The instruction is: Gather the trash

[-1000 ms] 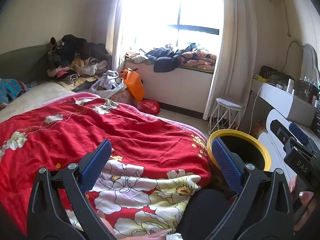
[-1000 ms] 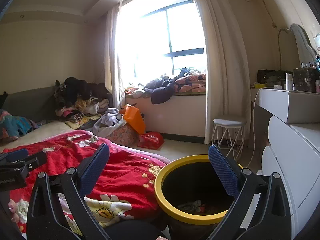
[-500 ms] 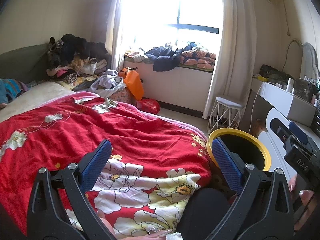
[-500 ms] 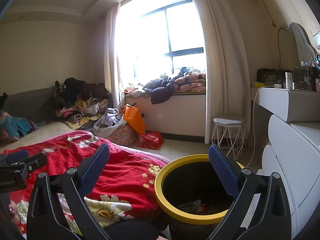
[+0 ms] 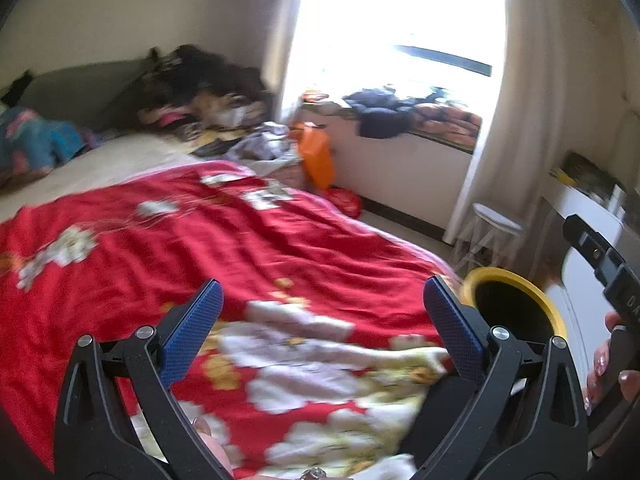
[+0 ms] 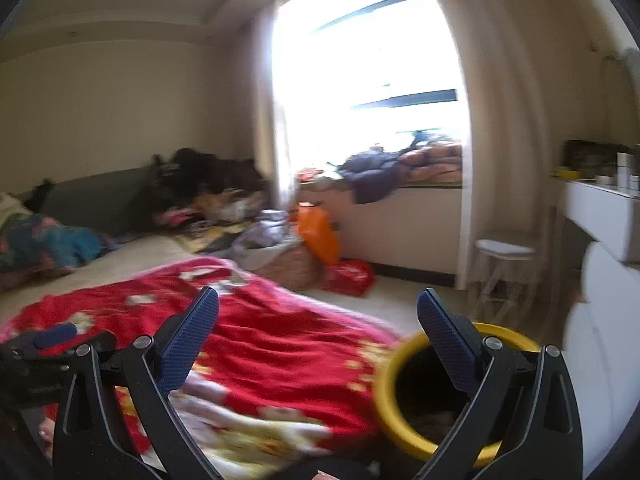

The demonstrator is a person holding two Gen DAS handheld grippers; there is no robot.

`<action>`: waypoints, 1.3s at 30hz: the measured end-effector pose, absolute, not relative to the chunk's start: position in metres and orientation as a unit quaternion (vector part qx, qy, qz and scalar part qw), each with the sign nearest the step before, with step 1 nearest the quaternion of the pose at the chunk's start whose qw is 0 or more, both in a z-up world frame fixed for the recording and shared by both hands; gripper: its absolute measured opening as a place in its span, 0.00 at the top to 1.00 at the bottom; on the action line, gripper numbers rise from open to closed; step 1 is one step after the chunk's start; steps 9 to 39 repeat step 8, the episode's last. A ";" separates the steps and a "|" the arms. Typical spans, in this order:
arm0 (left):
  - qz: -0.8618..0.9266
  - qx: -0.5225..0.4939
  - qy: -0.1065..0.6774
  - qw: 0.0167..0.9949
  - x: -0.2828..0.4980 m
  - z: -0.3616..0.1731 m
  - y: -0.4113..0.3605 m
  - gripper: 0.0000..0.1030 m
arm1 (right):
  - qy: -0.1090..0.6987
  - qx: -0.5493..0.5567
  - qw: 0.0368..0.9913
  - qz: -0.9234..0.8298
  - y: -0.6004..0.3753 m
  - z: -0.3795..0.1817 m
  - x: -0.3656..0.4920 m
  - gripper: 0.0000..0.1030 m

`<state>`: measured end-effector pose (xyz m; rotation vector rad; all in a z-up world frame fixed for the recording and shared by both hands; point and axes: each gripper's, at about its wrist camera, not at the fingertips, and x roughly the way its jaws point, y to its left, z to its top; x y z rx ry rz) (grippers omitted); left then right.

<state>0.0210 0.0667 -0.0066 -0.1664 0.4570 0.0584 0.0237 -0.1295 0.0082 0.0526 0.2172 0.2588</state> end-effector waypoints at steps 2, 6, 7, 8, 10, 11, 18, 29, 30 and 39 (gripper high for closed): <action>0.072 -0.102 0.232 0.965 0.014 -0.009 0.100 0.10 | 0.131 0.017 0.973 0.188 -0.089 0.011 0.038 0.06; 0.207 -0.142 0.255 0.934 -0.005 -0.026 0.191 0.10 | 0.198 -0.016 0.932 0.303 0.006 0.001 0.068 0.06; 0.236 -0.146 0.264 0.924 -0.009 -0.032 0.209 0.10 | 0.232 -0.037 0.913 0.335 0.042 -0.009 0.079 0.06; 0.276 -0.154 0.282 0.906 -0.014 -0.044 0.237 0.10 | 0.271 -0.056 0.891 0.359 0.081 -0.026 0.088 0.06; 0.276 -0.154 0.282 0.906 -0.014 -0.044 0.237 0.10 | 0.271 -0.056 0.891 0.359 0.081 -0.026 0.088 0.06; 0.276 -0.154 0.282 0.906 -0.014 -0.044 0.237 0.10 | 0.271 -0.056 0.891 0.359 0.081 -0.026 0.088 0.06; 0.276 -0.154 0.282 0.906 -0.014 -0.044 0.237 0.10 | 0.271 -0.056 0.891 0.359 0.081 -0.026 0.088 0.06; 0.276 -0.154 0.282 0.906 -0.014 -0.044 0.237 0.10 | 0.271 -0.056 0.891 0.359 0.081 -0.026 0.088 0.06; 0.276 -0.154 0.282 0.906 -0.014 -0.044 0.237 0.10 | 0.271 -0.056 0.891 0.359 0.081 -0.026 0.088 0.06; 0.276 -0.154 0.282 0.906 -0.014 -0.044 0.237 0.10 | 0.271 -0.056 0.891 0.359 0.081 -0.026 0.088 0.06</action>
